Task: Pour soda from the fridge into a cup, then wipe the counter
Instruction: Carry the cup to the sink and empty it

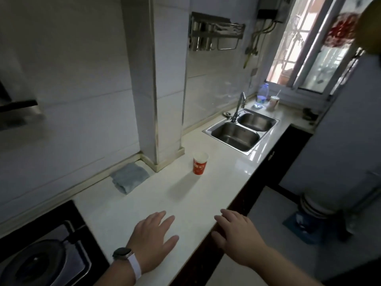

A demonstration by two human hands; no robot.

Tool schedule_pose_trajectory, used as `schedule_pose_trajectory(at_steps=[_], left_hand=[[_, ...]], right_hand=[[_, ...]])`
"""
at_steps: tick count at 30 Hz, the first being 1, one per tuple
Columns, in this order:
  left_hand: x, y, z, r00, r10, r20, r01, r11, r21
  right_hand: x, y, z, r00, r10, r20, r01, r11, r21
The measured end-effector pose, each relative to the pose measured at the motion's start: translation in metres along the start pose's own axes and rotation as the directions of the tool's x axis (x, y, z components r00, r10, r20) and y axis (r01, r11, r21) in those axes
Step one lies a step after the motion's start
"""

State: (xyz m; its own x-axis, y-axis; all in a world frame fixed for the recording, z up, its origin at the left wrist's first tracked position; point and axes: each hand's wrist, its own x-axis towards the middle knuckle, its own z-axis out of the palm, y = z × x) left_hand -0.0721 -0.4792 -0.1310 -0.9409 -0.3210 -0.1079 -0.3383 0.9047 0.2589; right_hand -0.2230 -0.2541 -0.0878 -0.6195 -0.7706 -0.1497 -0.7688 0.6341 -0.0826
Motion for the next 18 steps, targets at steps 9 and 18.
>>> schedule_pose_trajectory(at_steps=[9, 18], left_hand=[[0.066, 0.026, 0.014, 0.995, 0.102, 0.006, -0.102, 0.995, 0.013], [0.122, 0.048, 0.029, 0.998, -0.003, 0.063, 0.0, 0.999, 0.04]], right_hand=[[0.019, 0.047, -0.007, 0.994, 0.111, -0.007, -0.111, 0.993, 0.034], [0.066, 0.11, 0.006, 0.997, 0.053, 0.049, -0.057, 0.995, 0.082]])
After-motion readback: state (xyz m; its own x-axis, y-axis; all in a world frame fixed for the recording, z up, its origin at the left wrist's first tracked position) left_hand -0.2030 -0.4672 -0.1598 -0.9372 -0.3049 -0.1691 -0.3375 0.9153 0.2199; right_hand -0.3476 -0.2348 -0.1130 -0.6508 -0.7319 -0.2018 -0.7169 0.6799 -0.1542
